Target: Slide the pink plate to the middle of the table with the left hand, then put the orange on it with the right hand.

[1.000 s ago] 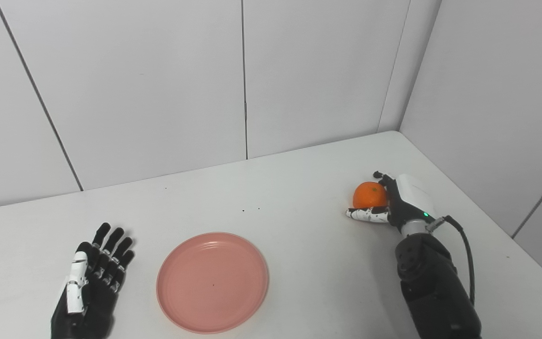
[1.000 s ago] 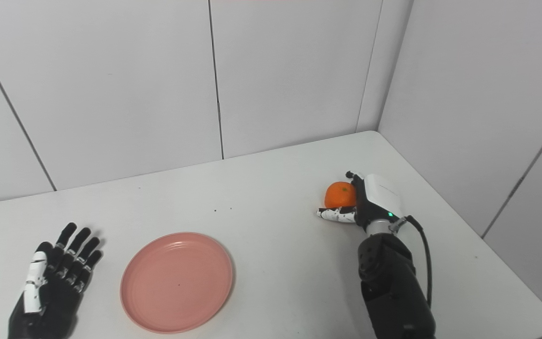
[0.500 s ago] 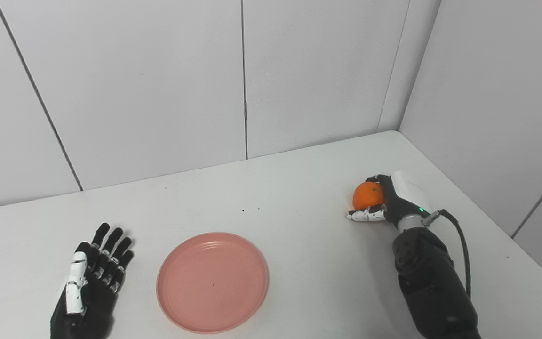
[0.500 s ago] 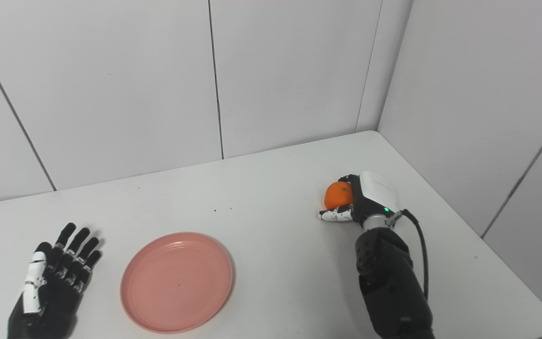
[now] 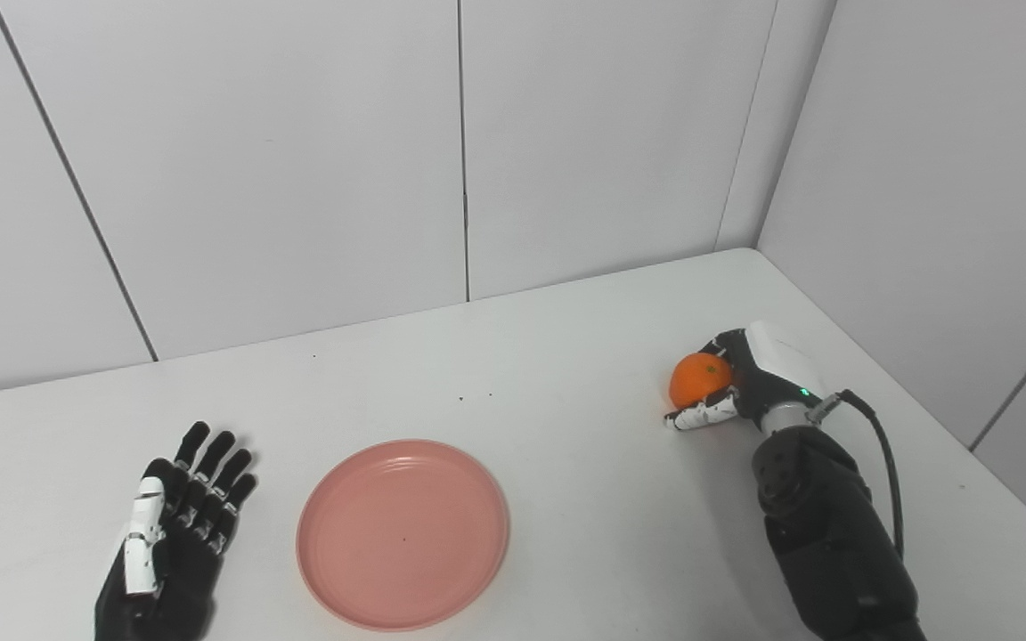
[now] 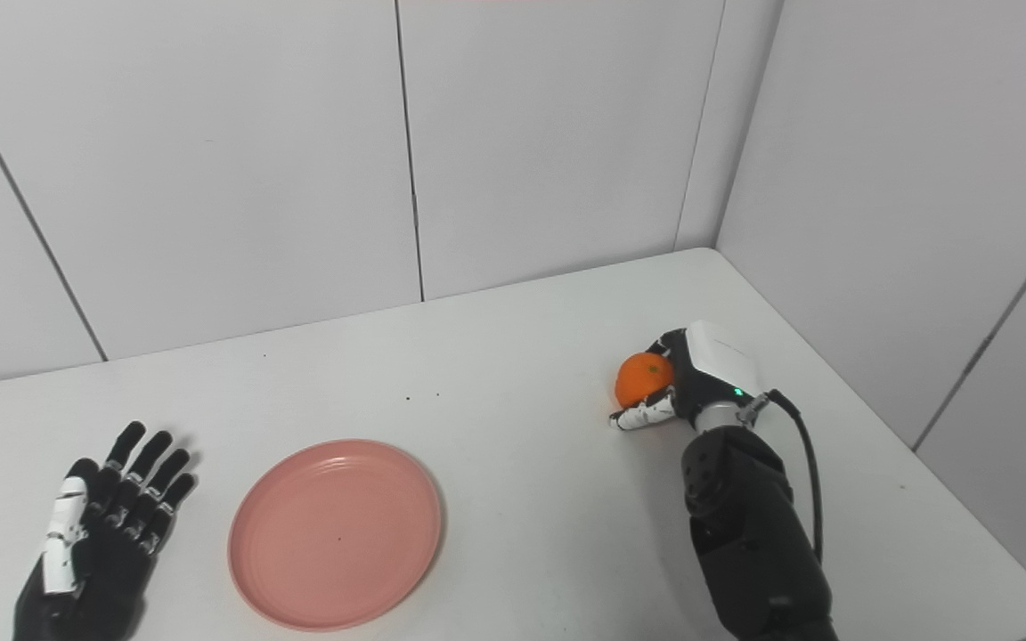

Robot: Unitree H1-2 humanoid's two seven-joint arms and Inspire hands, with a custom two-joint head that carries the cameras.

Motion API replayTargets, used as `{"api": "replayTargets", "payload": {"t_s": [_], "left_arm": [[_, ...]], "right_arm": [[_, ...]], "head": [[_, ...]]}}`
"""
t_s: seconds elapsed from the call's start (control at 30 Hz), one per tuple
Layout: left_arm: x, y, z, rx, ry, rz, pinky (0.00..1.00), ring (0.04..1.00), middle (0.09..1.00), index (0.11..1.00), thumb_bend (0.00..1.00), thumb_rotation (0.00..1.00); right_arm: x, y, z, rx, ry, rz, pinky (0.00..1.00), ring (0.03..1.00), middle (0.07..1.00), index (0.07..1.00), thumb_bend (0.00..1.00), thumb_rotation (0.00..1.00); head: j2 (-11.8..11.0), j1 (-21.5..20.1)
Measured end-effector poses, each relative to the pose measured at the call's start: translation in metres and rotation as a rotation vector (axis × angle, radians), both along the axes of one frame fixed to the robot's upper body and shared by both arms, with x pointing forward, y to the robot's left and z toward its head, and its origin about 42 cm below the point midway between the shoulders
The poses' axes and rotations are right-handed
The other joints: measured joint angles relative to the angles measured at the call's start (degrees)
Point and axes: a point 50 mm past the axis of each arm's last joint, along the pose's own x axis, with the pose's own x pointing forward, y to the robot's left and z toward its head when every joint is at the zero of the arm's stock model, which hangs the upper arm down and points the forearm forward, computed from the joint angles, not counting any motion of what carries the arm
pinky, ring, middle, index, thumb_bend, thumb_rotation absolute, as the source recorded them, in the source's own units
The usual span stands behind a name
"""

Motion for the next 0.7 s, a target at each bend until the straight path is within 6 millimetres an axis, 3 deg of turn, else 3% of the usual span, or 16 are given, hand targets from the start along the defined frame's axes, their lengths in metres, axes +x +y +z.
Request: {"api": "replayTargets", "payload": {"t_s": [0.53, 0.7], "left_arm": [[0.0, 0.0, -0.001, 0.0, -0.002, -0.001, 0.97, 0.943, 0.956, 0.953, 0.31, 1.0], [0.0, -0.001, -0.001, 0.003, -0.004, -0.003, 0.97, 0.946, 0.96, 0.955, 0.31, 1.0]], "right_arm": [[-0.026, 0.029, 0.067, 0.013, -0.302, 0.05, 0.35, 0.419, 0.452, 0.522, 0.53, 0.0], [-0.029, 0.045, 0.077, 0.005, -0.342, 0.093, 0.35, 0.421, 0.453, 0.521, 0.53, 0.0]], "head": [[0.2, 1.1], [0.3, 1.8]]}}
